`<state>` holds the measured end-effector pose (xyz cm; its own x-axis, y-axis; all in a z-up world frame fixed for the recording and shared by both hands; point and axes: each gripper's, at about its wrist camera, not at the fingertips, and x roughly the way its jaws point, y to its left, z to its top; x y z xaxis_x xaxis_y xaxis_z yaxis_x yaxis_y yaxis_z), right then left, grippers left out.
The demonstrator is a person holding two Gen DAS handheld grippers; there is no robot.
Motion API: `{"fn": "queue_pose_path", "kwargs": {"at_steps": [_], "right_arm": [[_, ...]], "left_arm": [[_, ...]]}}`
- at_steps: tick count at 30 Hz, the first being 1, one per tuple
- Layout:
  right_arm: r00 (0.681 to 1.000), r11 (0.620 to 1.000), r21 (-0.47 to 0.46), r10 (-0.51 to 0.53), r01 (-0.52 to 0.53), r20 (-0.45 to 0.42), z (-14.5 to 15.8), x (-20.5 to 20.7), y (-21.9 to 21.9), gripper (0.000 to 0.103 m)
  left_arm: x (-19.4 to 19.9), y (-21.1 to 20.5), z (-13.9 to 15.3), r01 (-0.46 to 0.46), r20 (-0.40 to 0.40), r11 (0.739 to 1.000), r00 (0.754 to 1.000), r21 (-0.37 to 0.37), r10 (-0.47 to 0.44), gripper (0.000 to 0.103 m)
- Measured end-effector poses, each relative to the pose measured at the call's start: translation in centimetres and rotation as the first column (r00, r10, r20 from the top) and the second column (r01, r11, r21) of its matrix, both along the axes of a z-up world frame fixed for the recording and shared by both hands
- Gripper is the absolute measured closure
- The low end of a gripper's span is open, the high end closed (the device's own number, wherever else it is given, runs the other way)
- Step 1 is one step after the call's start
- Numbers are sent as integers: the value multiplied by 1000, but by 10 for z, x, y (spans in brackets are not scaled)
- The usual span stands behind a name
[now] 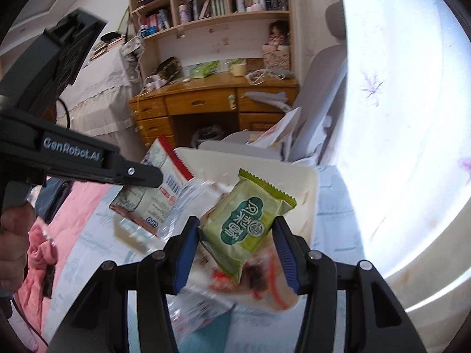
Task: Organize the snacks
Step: 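Lift the red-and-white packet with the left tool while the right tool carries the green packet over the basket, then open the right tool over the basket while the left tool releases the red-and-white packet into it, then grasp the white printed snack bag on the table with the right tool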
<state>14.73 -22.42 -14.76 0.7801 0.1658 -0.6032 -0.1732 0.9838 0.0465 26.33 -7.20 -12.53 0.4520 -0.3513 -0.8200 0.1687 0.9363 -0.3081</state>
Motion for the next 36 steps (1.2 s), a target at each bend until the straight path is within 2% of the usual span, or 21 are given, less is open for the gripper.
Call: {"fn": "queue_pose_path", "kwargs": {"at_steps": [9, 10, 11, 12, 13, 14, 19, 21, 24, 29, 32, 36], "right_arm": [[998, 998, -2, -56, 56, 12, 4, 32, -26, 50], [998, 998, 9, -58, 58, 3, 4, 34, -27, 50], [998, 998, 34, -61, 62, -24, 2, 37, -29, 48], [997, 996, 51, -64, 66, -47, 0, 38, -31, 46], [995, 995, 74, -68, 74, -79, -2, 40, -32, 43], [992, 993, 89, -74, 83, -100, -5, 40, -33, 42], [987, 985, 150, -62, 85, -150, -9, 31, -30, 42], [984, 981, 173, -60, 89, -168, -11, 27, -29, 41], [977, 974, 206, -54, 97, -205, -13, 18, -25, 39], [960, 965, 233, -54, 121, -276, -20, 2, -14, 36], [942, 955, 265, -37, 132, -333, -30, -6, -7, 34], [902, 929, 322, -31, 185, -431, -51, -14, 3, 33]], "left_arm": [[29, -16, -6, 44, 31, 996, 999, -74, -41, 90], [31, -17, -6, 49, 26, 996, 999, -81, -47, 82], [33, -17, -7, 47, 23, 996, 999, -81, -46, 66], [34, -17, -7, 41, 20, 996, 999, -75, -39, 54], [34, -16, -7, 30, 16, 998, 999, -58, -29, 35], [33, -14, -7, 21, 18, 999, 1000, -38, -20, 32], [24, -2, -12, -5, -10, 999, 1000, 40, 6, 31], [15, 7, -15, -20, -29, 999, 999, 38, 21, 31], [1, 21, -19, -43, -41, 998, 998, 40, 45, 24], [-27, 44, -28, -70, -86, 996, 994, 47, 74, 23], [-45, 55, -32, -81, -115, 996, 990, 44, 85, 23], [-66, 69, -37, -86, -128, 993, 987, 79, 96, 22]]}}
